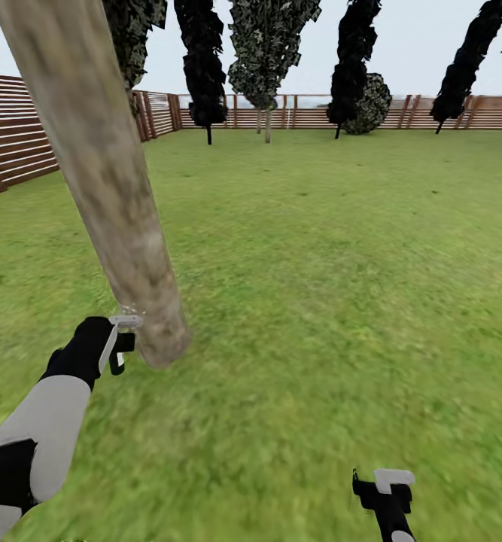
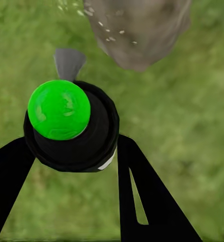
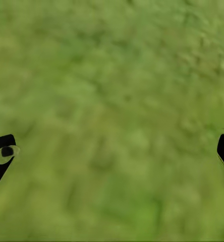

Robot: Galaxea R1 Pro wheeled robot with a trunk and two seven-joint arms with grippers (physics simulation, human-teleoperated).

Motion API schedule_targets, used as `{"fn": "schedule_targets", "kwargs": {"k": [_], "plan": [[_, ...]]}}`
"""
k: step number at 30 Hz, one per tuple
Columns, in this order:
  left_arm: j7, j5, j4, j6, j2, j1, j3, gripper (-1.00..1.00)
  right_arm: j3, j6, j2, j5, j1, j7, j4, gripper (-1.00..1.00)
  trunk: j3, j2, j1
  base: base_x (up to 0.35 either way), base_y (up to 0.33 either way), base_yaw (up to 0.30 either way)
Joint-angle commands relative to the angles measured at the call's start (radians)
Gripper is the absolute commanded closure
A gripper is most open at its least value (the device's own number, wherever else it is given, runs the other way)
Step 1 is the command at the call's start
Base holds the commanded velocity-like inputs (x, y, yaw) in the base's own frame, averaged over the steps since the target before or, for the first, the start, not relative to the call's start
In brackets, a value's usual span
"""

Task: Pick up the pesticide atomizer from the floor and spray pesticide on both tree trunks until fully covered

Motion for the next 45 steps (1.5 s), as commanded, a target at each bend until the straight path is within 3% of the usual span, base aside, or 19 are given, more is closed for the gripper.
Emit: {"fn": "schedule_targets", "kwargs": {"k": [1,7,27,39,45], "plan": [[0.001,-0.002,-0.001,0.004,-0.001,0.000,0.003,1.00,-0.007,-0.002,0.000,0.010,0.000,-0.002,0.001,-1.00,-0.001,0.000,0.000,0.101,-0.275,0.276],[0.001,-0.002,-0.001,0.002,-0.002,0.001,0.003,1.00,-0.007,-0.002,0.000,0.010,0.000,-0.002,0.001,-1.00,-0.001,0.000,0.000,0.102,-0.275,0.247],[0.001,-0.002,-0.002,0.002,0.000,-0.003,0.003,1.00,-0.007,-0.002,-0.001,0.010,0.000,-0.002,0.001,-1.00,-0.001,0.000,0.000,0.036,-0.275,0.008],[0.003,-0.002,-0.002,0.003,-0.003,-0.005,0.005,1.00,-0.007,-0.002,-0.001,0.010,0.000,-0.002,0.001,-1.00,-0.001,0.000,0.000,0.215,-0.207,0.259],[0.003,-0.002,-0.002,0.005,-0.002,-0.007,0.004,1.00,-0.007,-0.002,-0.001,0.010,0.000,-0.002,0.001,-1.00,-0.001,0.000,0.000,0.046,-0.256,0.042]]}}
